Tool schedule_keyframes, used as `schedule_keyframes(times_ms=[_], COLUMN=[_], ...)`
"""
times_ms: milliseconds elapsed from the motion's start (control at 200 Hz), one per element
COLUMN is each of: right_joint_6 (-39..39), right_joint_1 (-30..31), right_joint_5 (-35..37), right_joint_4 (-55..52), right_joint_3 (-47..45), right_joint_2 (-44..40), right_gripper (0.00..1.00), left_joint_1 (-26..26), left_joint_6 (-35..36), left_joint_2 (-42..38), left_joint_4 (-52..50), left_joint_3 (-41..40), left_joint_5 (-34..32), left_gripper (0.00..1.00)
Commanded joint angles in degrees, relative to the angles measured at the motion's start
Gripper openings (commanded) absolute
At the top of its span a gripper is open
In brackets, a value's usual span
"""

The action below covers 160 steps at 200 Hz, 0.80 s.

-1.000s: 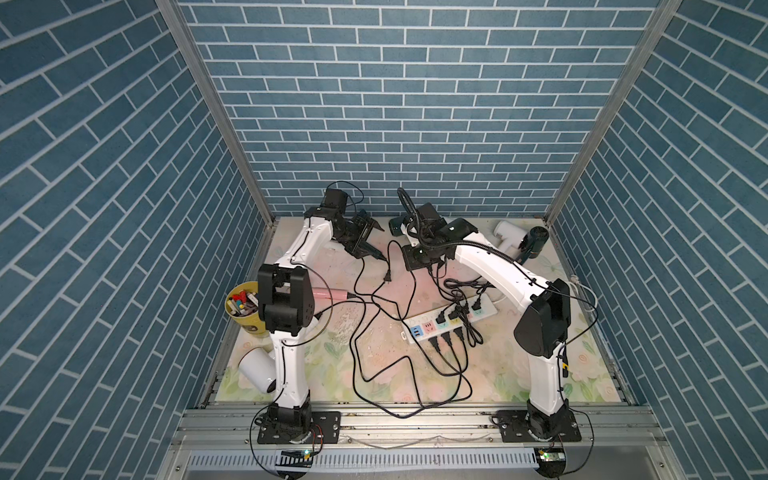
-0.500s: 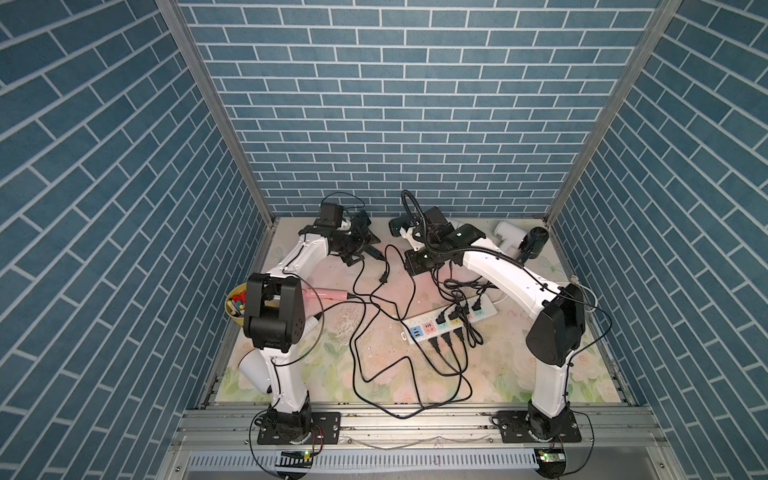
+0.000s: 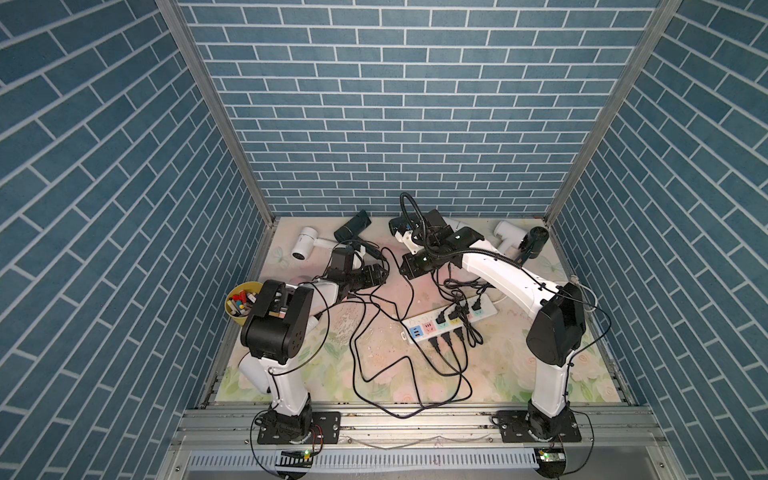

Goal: Charge the blow dryers
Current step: Pick up the plug from the center of the board.

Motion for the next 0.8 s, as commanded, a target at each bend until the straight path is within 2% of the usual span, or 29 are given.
schedule_keyframes(times_ms=[0, 235, 385, 515, 650, 730, 795], right_joint_6=[-2.7, -2.1, -2.0, -1.1, 0.2, 1.4, 2.5], right_joint_1=[0.3, 0.4, 0.4, 0.4, 0.6, 0.6, 0.6], right_joint_5=[-1.4, -1.8, -2.1, -2.3, -1.0, 0.7, 2.1], right_joint_4=[0.9, 3.0, 3.0, 3.8, 4.2, 4.3, 4.8], right_joint_3=[-1.4, -7.1, -7.6, -8.3, -9.5, -10.8, -12.6], right_joint_2=[-3.2, -7.5, -7.8, -7.8, -8.3, -9.5, -11.1], right_gripper=[0.0, 0.0, 0.0, 0.0, 0.0, 0.0, 0.0], left_joint_1=[-0.1, -0.4, -0.9, -2.4, -3.4, -4.1, -5.2], left_joint_6=[2.9, 4.8, 4.4, 3.9, 3.6, 3.7, 4.5], left_joint_2=[-1.2, -2.7, 0.2, 2.5, 0.3, -3.3, -6.3], left_joint_4=[10.0, 9.4, 9.7, 9.4, 9.7, 9.5, 8.0], left_joint_3=[-0.8, 0.7, 3.8, 7.0, 6.2, 4.2, 3.0], left_joint_5=[-0.7, 2.6, 7.1, 8.9, 7.8, 6.0, 3.9], left_gripper=[0.83, 0.79, 0.68, 0.47, 0.17, 0.08, 0.06])
